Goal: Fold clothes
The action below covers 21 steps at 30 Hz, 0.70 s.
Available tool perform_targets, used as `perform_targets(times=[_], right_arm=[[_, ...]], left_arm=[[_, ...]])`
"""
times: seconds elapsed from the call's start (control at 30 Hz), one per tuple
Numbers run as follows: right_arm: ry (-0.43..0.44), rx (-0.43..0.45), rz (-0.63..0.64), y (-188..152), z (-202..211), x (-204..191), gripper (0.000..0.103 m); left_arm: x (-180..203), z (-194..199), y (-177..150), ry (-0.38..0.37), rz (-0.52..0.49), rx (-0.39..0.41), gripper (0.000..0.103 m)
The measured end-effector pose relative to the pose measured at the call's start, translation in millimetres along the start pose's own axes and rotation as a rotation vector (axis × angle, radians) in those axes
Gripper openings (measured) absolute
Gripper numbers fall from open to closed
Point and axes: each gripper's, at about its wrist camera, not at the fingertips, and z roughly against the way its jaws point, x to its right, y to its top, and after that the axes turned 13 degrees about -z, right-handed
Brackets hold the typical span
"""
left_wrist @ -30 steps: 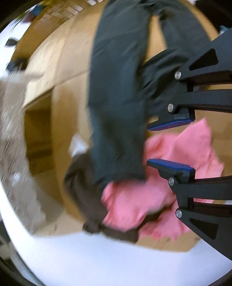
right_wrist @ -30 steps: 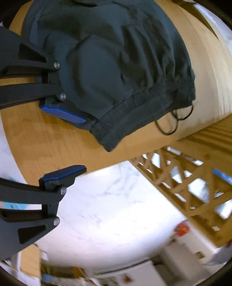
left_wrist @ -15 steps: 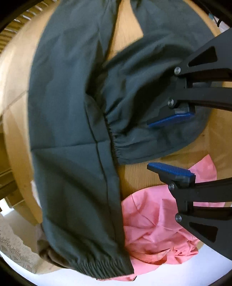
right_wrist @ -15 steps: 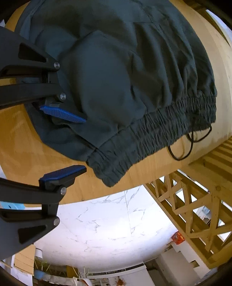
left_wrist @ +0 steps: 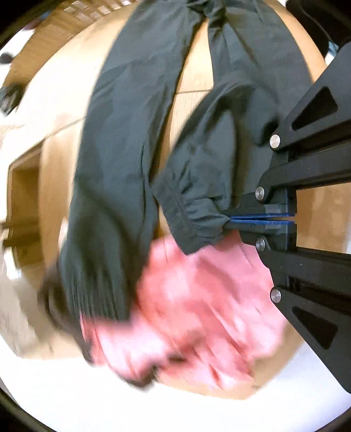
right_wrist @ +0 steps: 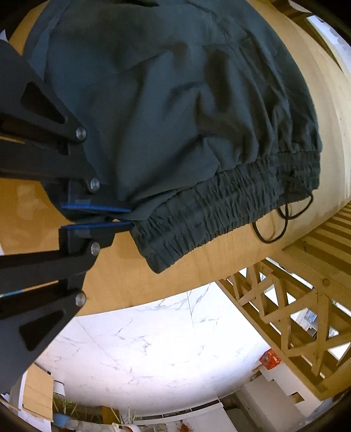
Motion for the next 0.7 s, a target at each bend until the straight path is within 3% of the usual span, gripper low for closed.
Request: perform_targets(times=[0.13, 0.27, 0.37, 0.47, 0.57, 0.7], right_arm=[[-0.001, -0.016, -0.009, -18.2, 12.5, 9.4, 0.004], [-0.099, -0.075, 0.097, -52.1, 11.1, 2.3, 0.004], [-0.182, -0.116, 0.138, -62.0, 8.9, 7.1, 0.005], [-0.221, -0.081, 0.085, -57.2, 27.4, 16.8, 0.027], [-0.244, 0.079, 0.061, -38.5, 63.0, 11.0, 0.03], [-0.116, 0.169, 0.196, -14.5, 71.4, -48.6, 0.03]], left_arm=[[-30.8, 34.8, -49.3, 0.09, 0.071, -0.007, 0.0], [-51.5, 8.7, -91.8, 0.05, 0.119, -0.141, 0.005], [-49.8, -10.5, -106.0, 0.076, 0.101, -0.223, 0.015], [-60.4, 8.1, -101.5, 0.099, 0.12, -0.167, 0.015], [-76.8, 36.8, -74.3, 0.106, 0.153, -0.065, 0.015], [-78.2, 29.8, -13.1, 0.125, 0.076, 0.01, 0.015]])
